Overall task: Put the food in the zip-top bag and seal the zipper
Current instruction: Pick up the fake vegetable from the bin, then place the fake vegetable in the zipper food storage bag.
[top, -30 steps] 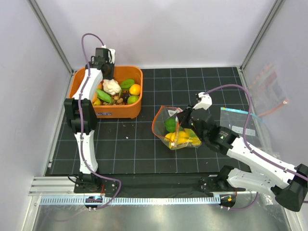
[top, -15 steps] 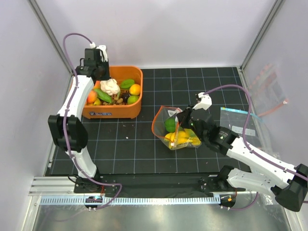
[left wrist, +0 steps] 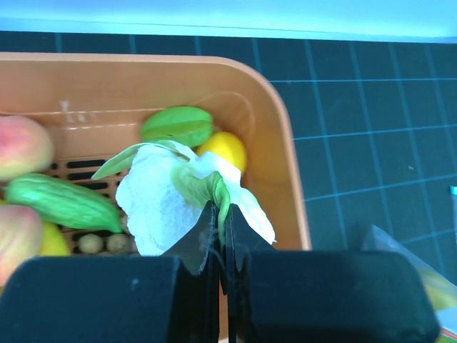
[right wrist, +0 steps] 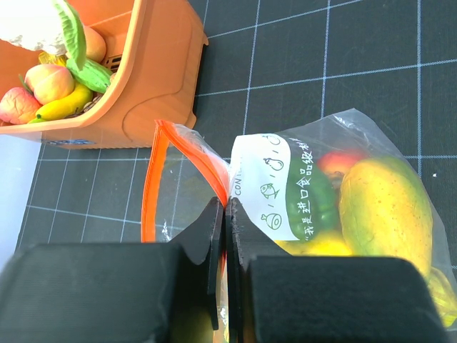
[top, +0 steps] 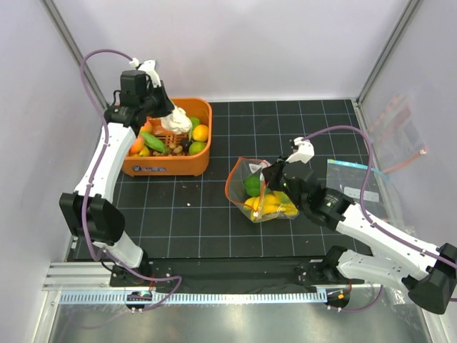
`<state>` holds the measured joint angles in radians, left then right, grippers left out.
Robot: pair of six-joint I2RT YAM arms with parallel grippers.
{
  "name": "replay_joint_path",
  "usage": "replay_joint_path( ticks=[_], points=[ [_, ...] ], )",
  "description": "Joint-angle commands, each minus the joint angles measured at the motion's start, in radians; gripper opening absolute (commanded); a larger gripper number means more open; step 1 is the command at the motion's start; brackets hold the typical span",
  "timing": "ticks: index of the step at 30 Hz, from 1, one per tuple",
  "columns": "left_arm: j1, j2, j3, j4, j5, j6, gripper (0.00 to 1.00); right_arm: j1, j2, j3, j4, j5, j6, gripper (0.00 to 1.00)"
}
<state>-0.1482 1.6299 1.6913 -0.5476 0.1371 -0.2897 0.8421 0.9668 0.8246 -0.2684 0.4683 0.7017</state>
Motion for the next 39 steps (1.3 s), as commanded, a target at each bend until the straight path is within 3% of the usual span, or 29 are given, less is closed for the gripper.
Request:
replay_joint_path(
  ticks=[1, 10, 19, 25, 29, 39],
  points=[
    [-0.042, -0.086, -0.001, 0.074, 0.048, -0.038, 0.0, -0.001, 0.001, 0.004, 0.041, 0.007, -0.008, 0.01],
    [-0.192, -0.211, -0.076, 0.089, 0.13, -0.095, 0.0, -0.001, -0.002, 0.005, 0.041, 0.006, -0.011, 0.01],
    [-0.473, -0.357, -0.188, 0.141, 0.114, -0.137, 0.0, -0.001, -0.031, 0.005, 0.035, 0.013, -0.013, 0.01],
    [-0.635, -0.432, -0.324, 0.271, 0.055, -0.164, 0.0, -0.001, -0.088, -0.013, 0.043, 0.021, -0.004, 0.01],
    [-0.682, -0.427, -0.433, 0.392, 0.058, -0.19, 0.0, -0.001, -0.134, -0.042, 0.081, 0.003, -0.001, 0.01],
    [-0.791, -0.34, -0.47, 0.529, 0.042, -0.149, 0.0, -0.001, -0.258, -0.107, 0.164, -0.051, -0.005, 0.01]
  ],
)
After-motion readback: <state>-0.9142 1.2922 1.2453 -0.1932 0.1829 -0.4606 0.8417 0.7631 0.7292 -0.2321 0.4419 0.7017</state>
